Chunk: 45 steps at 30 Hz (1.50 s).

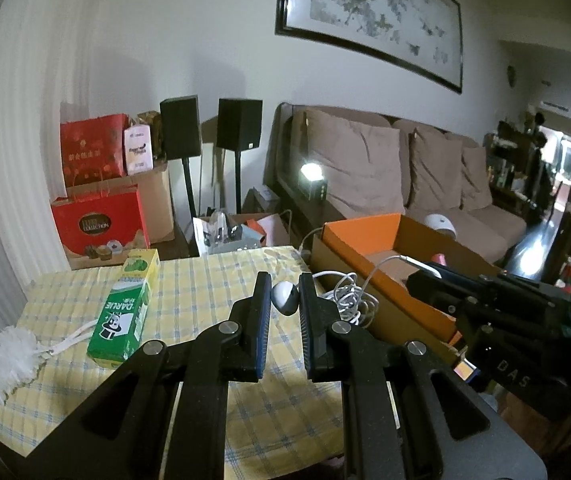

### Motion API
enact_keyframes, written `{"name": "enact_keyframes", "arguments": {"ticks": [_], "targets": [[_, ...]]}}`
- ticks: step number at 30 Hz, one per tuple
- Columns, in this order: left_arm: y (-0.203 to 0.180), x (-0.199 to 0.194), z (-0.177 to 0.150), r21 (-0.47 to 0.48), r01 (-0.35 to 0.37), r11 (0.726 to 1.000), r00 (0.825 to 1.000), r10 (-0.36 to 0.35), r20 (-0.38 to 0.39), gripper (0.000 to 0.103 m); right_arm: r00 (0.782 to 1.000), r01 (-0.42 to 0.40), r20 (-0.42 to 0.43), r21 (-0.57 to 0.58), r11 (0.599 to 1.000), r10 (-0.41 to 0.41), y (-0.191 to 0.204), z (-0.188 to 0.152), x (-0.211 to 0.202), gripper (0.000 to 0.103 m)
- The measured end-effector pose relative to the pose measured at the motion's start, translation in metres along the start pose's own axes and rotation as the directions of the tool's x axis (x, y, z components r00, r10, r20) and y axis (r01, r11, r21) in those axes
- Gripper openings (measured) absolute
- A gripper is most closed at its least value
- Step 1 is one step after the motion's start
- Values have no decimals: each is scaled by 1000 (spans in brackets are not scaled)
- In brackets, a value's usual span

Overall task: Organize objects
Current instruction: 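Lift the white earphones with both grippers and turn toward the orange box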

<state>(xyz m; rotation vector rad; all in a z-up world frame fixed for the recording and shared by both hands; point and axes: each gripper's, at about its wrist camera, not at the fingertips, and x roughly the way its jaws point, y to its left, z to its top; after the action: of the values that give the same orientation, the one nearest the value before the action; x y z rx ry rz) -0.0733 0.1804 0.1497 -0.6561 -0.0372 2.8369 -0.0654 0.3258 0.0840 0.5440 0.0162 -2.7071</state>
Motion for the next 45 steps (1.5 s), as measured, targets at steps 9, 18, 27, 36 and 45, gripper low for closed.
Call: {"name": "enact_keyframes", "arguments": {"ticks": [9,18,27,36,45], "targets": [[-6,-16,8,10,6,1000,999,-7,41,12,999,-11,46,-19,1000,12,3,10,-17,15],[-11,-38,21,10,28,1000,995,-28,94,12,996,-12,90,-13,1000,13,3,19,-35,15],[-18,-60,33,17,51,999,988,-53,142,12,990,-37,135,-16,999,39,8,30,-56,15],[-21,-57,33,22,51,998,990,-54,129,12,990,-38,138,-7,999,39,6,31,-61,15],[-23,-50,33,15,61,998,993,-63,105,12,990,-28,136,5,1000,27,0,33,-62,15]]}}
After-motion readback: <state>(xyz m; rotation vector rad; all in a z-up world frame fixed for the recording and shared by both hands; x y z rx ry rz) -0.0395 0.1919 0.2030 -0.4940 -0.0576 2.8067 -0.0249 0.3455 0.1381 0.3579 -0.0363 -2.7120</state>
